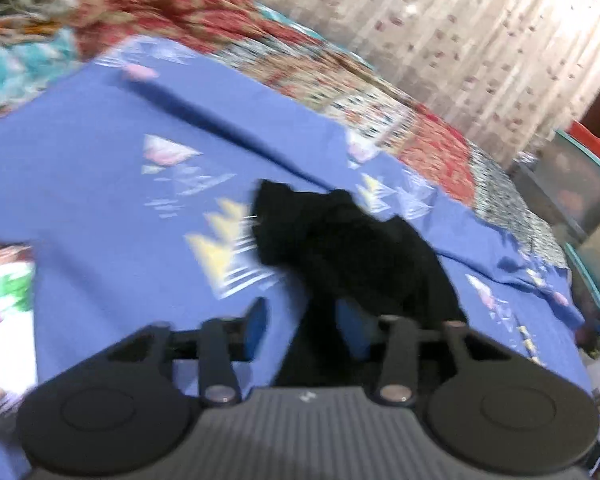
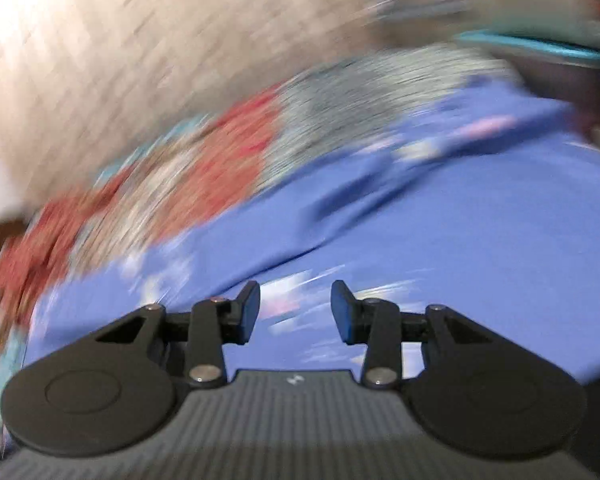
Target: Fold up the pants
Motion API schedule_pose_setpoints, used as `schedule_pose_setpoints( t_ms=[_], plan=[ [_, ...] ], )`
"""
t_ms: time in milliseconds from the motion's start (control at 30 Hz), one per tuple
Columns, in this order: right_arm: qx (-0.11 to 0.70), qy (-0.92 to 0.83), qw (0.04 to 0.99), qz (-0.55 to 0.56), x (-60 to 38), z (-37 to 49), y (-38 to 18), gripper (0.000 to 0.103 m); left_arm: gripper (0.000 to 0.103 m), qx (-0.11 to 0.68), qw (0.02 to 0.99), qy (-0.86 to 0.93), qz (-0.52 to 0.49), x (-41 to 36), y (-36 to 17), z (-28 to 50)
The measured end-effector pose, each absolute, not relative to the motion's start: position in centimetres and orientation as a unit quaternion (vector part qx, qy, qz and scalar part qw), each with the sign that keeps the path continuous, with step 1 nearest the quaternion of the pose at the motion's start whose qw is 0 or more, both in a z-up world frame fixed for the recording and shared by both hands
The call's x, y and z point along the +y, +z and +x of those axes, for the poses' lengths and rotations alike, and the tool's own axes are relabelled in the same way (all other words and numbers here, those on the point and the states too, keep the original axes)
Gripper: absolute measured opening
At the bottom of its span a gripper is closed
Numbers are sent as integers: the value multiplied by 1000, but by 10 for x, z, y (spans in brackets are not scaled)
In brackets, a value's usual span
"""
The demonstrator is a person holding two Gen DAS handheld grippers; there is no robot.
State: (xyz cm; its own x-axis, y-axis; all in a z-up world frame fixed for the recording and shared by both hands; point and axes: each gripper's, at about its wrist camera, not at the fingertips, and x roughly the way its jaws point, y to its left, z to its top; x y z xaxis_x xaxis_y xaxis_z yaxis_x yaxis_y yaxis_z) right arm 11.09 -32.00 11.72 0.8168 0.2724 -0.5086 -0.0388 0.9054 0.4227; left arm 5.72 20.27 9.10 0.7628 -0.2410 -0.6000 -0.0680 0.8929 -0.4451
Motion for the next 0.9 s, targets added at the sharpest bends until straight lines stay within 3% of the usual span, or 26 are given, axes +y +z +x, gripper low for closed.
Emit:
schedule_pose_setpoints(
  t_ms=[133, 167, 200, 233, 333, 400, 433, 533, 567, 633, 667, 767, 833, 900],
  plan=[
    [338, 171, 918, 117, -227, 175, 106, 55, 50, 372, 897, -84, -223, 168, 59, 114],
    [345, 188, 915, 90, -197, 192, 104, 55, 44, 381, 895, -85, -216, 159, 50, 122],
    [349, 205, 912, 66, -176, 200, 103, 55, 20, 394, 892, -79, -207, 150, 40, 128],
    [356, 230, 905, 42, -149, 213, 102, 55, 15, 400, 890, -80, -205, 146, 31, 128],
    [377, 323, 868, 5, -71, 239, 98, 58, 12, 367, 901, -86, -214, 140, 15, 108],
    [395, 384, 834, -15, -22, 245, 90, 80, 11, 355, 905, -84, -220, 138, 5, 95],
    [404, 413, 815, -36, 9, 246, 83, 85, 11, 356, 901, -85, -231, 138, -1, 92],
    [416, 440, 784, -135, 84, 239, 53, 87, 11, 351, 904, -89, -228, 135, -4, 87],
    [424, 430, 778, -174, 106, 240, 40, 86, 11, 351, 904, -89, -226, 135, -4, 87],
    [426, 405, 772, -242, 123, 240, 24, 27, 11, 353, 903, -91, -227, 136, -3, 88],
    [431, 400, 776, -228, 118, 249, 29, 11, 11, 353, 902, -93, -230, 137, -4, 87],
    [390, 384, 835, -63, 41, 277, 84, 10, 12, 353, 900, -97, -239, 141, -2, 85],
    [355, 353, 865, 47, -36, 292, 122, 9, 18, 358, 893, -99, -254, 146, 3, 87],
    [310, 310, 891, 118, -120, 291, 150, 10, 48, 351, 890, -101, -272, 158, 12, 93]
  ],
)
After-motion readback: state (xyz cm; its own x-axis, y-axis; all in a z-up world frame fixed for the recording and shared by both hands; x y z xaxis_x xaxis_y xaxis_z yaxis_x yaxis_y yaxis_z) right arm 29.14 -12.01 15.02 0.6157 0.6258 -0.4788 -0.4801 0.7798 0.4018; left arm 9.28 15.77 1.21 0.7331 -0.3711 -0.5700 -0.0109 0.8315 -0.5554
